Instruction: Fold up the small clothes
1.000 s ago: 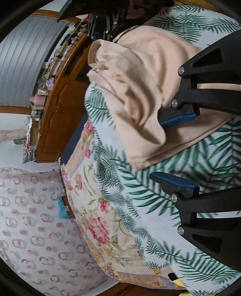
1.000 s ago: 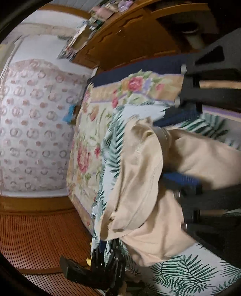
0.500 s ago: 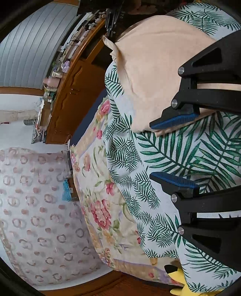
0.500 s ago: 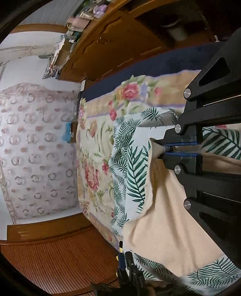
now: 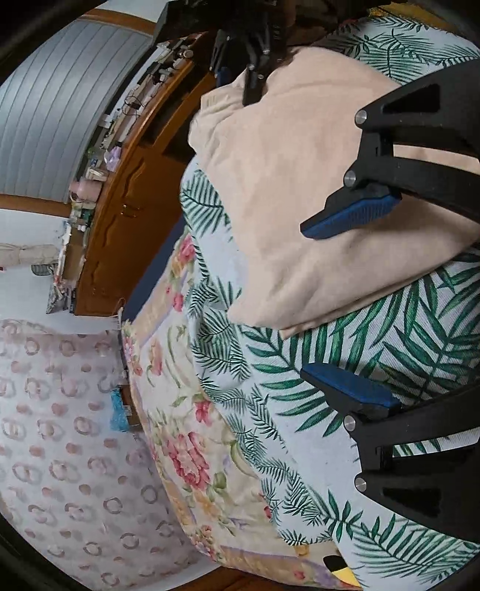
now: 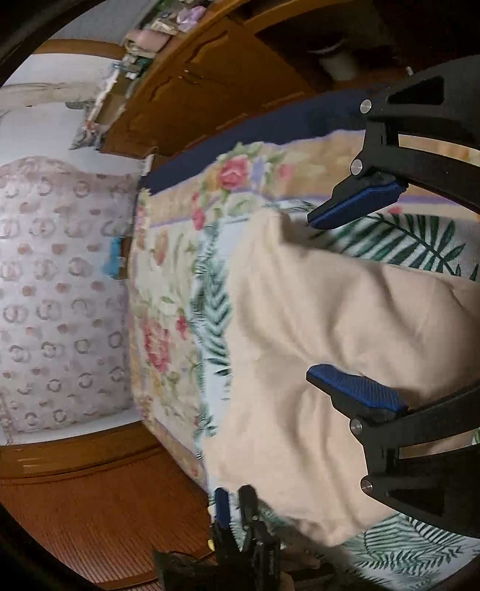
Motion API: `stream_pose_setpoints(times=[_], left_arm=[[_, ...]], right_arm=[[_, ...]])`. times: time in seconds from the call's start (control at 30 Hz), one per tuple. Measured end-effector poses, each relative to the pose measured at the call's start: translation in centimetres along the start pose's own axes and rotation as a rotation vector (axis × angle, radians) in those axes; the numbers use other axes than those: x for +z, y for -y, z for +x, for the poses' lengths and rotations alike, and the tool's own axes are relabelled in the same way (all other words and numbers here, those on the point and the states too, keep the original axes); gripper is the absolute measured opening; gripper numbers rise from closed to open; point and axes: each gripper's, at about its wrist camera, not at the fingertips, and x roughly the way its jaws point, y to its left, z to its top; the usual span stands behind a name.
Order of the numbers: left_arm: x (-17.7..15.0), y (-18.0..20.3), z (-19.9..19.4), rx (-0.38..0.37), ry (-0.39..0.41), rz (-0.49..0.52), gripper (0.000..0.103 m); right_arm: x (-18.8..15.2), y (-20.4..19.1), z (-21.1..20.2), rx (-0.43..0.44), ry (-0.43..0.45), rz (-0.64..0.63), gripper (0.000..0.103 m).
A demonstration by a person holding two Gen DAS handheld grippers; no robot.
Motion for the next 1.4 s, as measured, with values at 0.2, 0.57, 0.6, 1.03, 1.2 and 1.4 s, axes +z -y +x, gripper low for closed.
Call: stream_pose_setpoints(times=[0.2,0.57,0.6,1.03,1.2,1.4], left_arm=[[-0.2,0.1,1.0,-0.032,-0.041,-0.019,0.071],[0.5,0.4,1.5,-0.093,-0.038,-0.026,0.035],[0.6,0.5,1.5,-0.119,-0.046,-0.027,0.023],[0.6,3.4,-9.1,-0.100,0.167,0.039,0.016],[0.3,3.1,-14.2,-0.050,0.260,0.054,0.016],[-1.5,0.2,-18.3,0.018,0.317,0.024,0.016]], right_arm=[[0.5,0.8,1.4,0.064,-0.030,0.025,0.078],[0.3,0.0,2.0,0.137,-0.021,0.012,0.054],[0.3,0.0,2.0,0.159,-0.021,0.015,0.040],[-0.2,-1.4,-3.5,0.158,0.159,-0.017,0.019],[0.4,-3.8,-6.1,0.163,0.232,-0.069,0.019],[1.2,-7.5,-7.1,0.188,0.272,-0.154,0.019]])
